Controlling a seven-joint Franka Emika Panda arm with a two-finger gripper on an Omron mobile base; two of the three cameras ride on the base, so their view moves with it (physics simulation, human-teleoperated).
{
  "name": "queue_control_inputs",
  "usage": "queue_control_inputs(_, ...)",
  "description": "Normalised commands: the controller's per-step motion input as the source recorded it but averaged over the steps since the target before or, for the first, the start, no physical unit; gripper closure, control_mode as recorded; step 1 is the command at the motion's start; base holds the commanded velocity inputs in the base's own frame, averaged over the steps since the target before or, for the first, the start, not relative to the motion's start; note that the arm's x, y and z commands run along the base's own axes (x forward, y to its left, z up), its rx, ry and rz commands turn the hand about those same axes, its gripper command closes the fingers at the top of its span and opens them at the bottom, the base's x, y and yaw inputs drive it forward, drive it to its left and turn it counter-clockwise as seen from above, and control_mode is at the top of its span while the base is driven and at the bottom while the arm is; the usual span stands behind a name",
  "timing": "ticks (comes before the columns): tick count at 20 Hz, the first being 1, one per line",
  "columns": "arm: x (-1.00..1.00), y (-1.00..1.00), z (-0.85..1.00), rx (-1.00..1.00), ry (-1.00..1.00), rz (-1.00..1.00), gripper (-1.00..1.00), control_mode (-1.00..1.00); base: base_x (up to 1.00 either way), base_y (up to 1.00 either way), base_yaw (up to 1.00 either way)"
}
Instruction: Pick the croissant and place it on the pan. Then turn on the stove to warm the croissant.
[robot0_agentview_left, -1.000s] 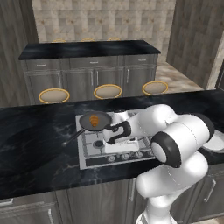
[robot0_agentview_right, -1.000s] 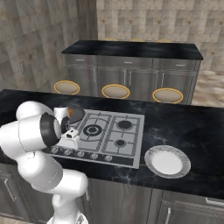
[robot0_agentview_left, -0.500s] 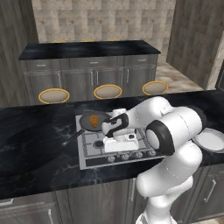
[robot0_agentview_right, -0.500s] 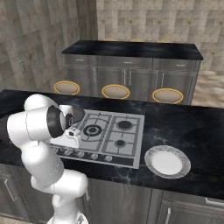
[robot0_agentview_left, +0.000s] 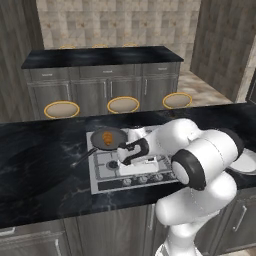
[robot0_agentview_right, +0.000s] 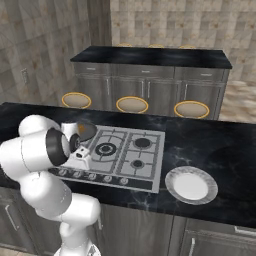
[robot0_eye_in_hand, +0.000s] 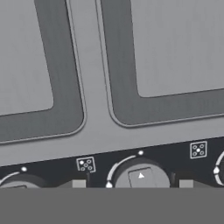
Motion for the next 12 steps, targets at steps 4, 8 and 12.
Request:
queue_control_inputs(4, -0.74, -0.06, -1.0, -0.01, -0.44, -0.02, 1.0, -1.0, 0.0, 0.0, 0.0)
queue_control_inputs(8, -0.18, -0.36, -0.92, 0.01, -0.28, 0.05, 1.0, -1.0, 0.0, 0.0, 0.0)
queue_control_inputs(12, -0.01, -0.55, -0.86, 0.07, -0.09, 0.18, 1.0, -1.0, 0.0, 0.0, 0.0)
